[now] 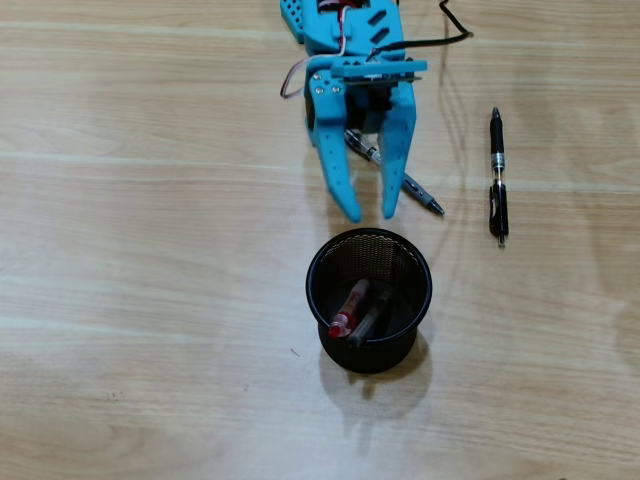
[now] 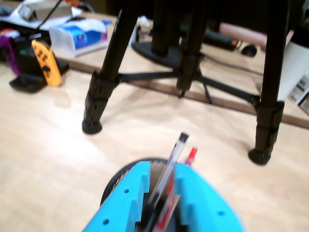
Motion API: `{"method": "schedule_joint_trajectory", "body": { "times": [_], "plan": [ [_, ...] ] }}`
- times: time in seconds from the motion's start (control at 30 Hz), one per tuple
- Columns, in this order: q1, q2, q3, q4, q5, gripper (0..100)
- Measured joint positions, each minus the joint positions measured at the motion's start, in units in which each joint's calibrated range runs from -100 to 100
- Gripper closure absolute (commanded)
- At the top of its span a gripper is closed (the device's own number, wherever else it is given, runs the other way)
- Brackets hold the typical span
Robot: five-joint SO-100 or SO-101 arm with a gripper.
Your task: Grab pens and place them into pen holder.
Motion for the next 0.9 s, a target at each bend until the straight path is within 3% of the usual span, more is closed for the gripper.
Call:
{"method": "schedule_joint_trajectory", "body": {
  "times": [0.2, 0.57, 0.7, 0.9],
  "plan": [
    [-1.05, -10.28, 0.09, 24.34, 4.16, 98],
    [-0.95, -20.14, 0.09, 63.10, 20.23, 98],
    [-1.05, -17.33, 0.00, 69.92, 22.16, 98],
    [-2.86, -6.03, -0.44, 71.13, 22.21, 98]
  ]
}}
